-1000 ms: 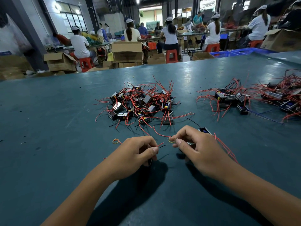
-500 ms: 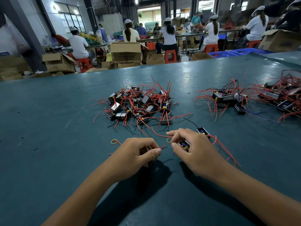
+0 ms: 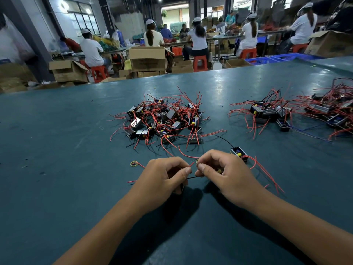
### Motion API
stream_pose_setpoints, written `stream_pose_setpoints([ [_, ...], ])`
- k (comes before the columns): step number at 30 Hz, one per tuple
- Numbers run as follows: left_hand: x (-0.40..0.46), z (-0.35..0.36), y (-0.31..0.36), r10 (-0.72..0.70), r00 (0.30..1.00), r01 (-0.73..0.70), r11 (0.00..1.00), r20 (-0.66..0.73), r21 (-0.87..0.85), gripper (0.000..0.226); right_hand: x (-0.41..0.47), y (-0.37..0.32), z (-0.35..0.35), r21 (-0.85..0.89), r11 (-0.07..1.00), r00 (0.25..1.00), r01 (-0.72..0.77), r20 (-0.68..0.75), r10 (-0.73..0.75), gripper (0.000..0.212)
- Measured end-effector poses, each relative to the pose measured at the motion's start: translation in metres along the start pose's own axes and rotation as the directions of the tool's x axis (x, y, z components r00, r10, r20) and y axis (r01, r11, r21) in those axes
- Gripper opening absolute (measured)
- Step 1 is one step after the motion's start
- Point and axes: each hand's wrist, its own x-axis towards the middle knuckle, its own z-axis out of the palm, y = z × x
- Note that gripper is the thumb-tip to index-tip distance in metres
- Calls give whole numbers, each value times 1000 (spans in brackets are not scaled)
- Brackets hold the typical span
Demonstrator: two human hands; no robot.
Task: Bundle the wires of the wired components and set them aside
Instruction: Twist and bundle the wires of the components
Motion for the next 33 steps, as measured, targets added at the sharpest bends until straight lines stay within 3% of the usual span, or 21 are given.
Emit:
stream_pose_setpoints([
  [11,0,3,3,-28,999,29,999,-39,16,18,1,4,-4,188,978,996,-87,33,83,12],
  [16,0,3,3,-30,999,32,999,-40,32,18,1,5,-10,90,995,997,-38,67,32,19],
  [20,-1,3,3,-33,999,34,999,-40,37,17,1,6,-10,-31,999,999,13,45,-11,11],
  [25,-1,3,4,-37,998,40,998,-42,48,17,2,8,-13,-25,1000,1000,9,23,-8,17],
  [33,-1,3,4,-30,999,33,997,-43,72,17,3,6,-12,-79,996,999,33,21,-32,9],
])
